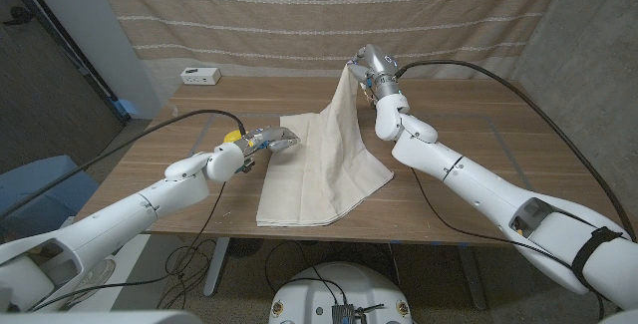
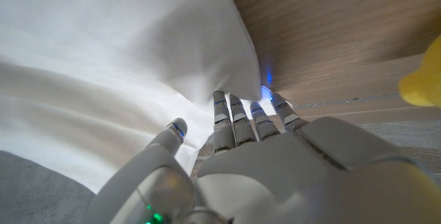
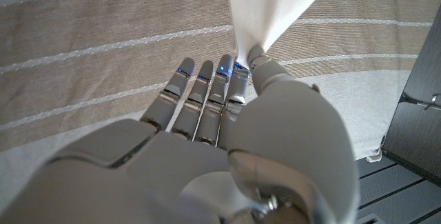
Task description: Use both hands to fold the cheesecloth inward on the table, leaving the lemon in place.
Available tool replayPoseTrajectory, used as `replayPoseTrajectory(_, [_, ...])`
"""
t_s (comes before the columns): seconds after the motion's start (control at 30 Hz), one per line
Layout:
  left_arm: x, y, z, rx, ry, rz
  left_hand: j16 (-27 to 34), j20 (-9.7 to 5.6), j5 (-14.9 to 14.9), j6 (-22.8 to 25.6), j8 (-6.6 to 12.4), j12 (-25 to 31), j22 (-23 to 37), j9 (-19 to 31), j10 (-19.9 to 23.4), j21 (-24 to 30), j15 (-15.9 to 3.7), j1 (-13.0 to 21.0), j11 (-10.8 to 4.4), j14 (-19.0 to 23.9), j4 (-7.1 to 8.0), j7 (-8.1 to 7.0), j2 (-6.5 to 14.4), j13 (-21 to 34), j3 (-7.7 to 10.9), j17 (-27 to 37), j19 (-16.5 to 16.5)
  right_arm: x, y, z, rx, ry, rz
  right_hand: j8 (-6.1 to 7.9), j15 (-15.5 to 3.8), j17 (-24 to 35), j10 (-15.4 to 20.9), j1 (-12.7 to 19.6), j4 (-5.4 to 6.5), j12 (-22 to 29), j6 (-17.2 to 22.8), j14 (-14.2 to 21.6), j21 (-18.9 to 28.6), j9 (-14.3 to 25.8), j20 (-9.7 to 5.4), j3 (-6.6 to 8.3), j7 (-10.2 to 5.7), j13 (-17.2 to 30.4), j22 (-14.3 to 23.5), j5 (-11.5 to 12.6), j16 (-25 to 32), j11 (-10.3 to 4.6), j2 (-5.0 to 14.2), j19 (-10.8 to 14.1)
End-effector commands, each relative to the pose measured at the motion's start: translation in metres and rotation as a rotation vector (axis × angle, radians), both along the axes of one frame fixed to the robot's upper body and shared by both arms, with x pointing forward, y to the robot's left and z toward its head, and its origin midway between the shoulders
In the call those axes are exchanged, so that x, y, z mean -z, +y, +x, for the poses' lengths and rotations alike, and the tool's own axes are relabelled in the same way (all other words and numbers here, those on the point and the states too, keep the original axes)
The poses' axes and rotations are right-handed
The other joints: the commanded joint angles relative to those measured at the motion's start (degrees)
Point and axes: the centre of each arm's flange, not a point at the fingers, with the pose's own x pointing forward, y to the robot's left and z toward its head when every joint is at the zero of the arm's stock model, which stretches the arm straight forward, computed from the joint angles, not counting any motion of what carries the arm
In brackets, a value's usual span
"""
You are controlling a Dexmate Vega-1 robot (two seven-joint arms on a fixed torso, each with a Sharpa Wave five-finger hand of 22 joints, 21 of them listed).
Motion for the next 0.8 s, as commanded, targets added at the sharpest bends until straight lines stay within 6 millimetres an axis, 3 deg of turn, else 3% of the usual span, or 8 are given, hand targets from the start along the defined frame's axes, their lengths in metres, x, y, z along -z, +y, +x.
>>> replayPoseTrajectory(0.03, [-0.007, 0.002, 0.000, 0.006, -0.008, 0.000, 0.02, -0.11, 0.08, 0.31, 0.08, -0.22, 0.25, 0.07, 0.12, -0.05, -2.08, -0.33, 0.25, 0.40, -0.03, 0.17, 1.14, 0.08, 0.47, -0.06, 0.39, 0.012, -0.011, -0.017, 0.262, -0.104, -0.158, 0.43, -5.48, 0.00, 0.53, -0.08, -0.01, 0.39, 1.63, 0.57, -0.04, 0.12, 0.04, 0.55, -1.35, 0.10, 0.10, 0.27, -0.29, -0.13, -0.47, -0.15])
replayPoseTrajectory(0.4, [-0.009, 0.001, -0.001, 0.018, -0.011, -0.016, 0.01, -0.14, 0.07, 0.32, 0.07, -0.25, 0.25, 0.07, 0.22, -0.20, -2.10, -0.43, 0.35, 0.39, -0.05, 0.16, 1.03, 0.09, 0.53, -0.06, 0.46, 0.056, 0.060, 0.016, 0.160, 0.028, -0.426, 0.68, -6.03, -0.29, 1.04, -0.63, 0.12, 0.33, 2.08, 0.59, -0.31, -0.12, -0.17, 1.09, -1.61, 0.04, 0.07, 0.26, -1.03, -1.33, -0.88, -0.57])
replayPoseTrajectory(0.8, [-0.002, 0.010, -0.002, -0.009, 0.004, -0.029, -0.01, -0.17, 0.07, 0.23, 0.01, -0.33, 0.26, 0.08, 0.15, -0.37, -2.07, -0.54, 0.22, 0.32, -0.04, 0.09, 0.97, 0.09, 0.60, -0.06, 0.49, 0.060, 0.088, 0.029, -0.040, 0.096, -0.335, 0.70, -5.89, -0.56, 1.35, -0.77, 0.01, 0.19, 2.10, 0.68, -0.41, -0.31, -0.22, 1.68, -1.63, -0.08, 0.04, 0.35, -1.62, -1.06, -1.18, -0.63])
